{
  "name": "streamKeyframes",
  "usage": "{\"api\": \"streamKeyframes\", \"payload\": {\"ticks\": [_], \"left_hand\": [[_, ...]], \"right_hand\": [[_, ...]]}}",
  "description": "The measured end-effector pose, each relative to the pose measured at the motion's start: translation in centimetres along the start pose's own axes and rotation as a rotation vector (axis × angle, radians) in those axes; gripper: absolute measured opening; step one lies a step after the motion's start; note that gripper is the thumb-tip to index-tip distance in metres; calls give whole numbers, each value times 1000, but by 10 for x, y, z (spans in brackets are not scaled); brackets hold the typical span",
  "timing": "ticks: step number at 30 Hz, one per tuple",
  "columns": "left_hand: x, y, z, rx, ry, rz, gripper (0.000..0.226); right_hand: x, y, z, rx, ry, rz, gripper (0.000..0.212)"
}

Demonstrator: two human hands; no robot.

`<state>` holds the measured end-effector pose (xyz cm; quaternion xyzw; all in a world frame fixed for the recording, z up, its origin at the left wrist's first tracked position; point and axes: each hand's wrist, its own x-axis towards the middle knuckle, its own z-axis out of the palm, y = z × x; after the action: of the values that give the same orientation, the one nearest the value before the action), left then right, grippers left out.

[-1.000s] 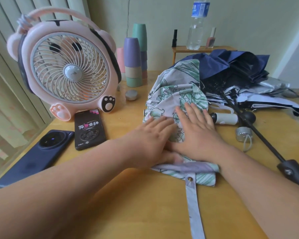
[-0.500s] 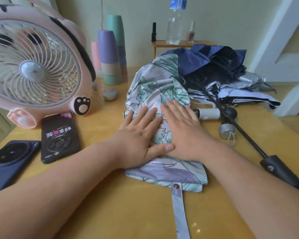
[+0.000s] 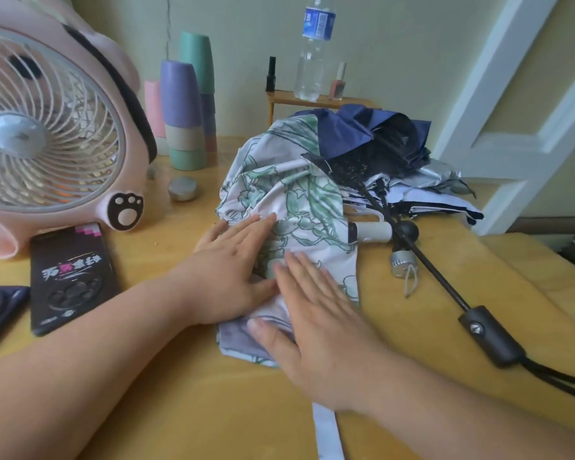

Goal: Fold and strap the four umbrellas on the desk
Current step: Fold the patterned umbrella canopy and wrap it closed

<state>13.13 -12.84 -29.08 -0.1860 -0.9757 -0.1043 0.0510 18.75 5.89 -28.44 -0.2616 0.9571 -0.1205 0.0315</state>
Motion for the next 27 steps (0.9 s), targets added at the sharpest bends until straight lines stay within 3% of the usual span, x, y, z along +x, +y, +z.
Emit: {"api": "streamKeyframes", "payload": {"ticks": [8, 12, 14, 15, 17, 19, 22, 24, 26, 27], "left_hand": [[1, 0, 1, 62, -51, -1, 108], [0, 0, 5, 5, 100, 32, 105], [0, -1, 5, -95, 271, 46, 84], [2, -3, 6, -137, 359, 39, 74], [4, -4, 4, -214, 496, -17, 75], [2, -3, -1, -266, 559, -84, 84], [-1, -3, -4, -316, 573, -151, 95], [-2, -3, -6, -355, 533, -208, 99], [-1, 0, -8, -368, 498, -245, 97], [-1, 1, -9, -369, 488, -254, 94]], "right_hand": [[-32, 24, -9, -173, -236, 42, 82], [-45, 30, -33, -103, -308, 19, 79], [-34, 35, -51, 94, -128, 86, 67], [-23, 39, -58, 235, 62, 117, 54], [4, 50, -66, 498, 470, 179, 32], [28, 55, -68, 551, 681, 222, 32], [51, 58, -70, 683, 651, 283, 50], [62, 54, -74, 835, 576, 271, 45], [75, 50, -82, 832, 541, 252, 28], [83, 47, -88, 827, 522, 265, 38]]}}
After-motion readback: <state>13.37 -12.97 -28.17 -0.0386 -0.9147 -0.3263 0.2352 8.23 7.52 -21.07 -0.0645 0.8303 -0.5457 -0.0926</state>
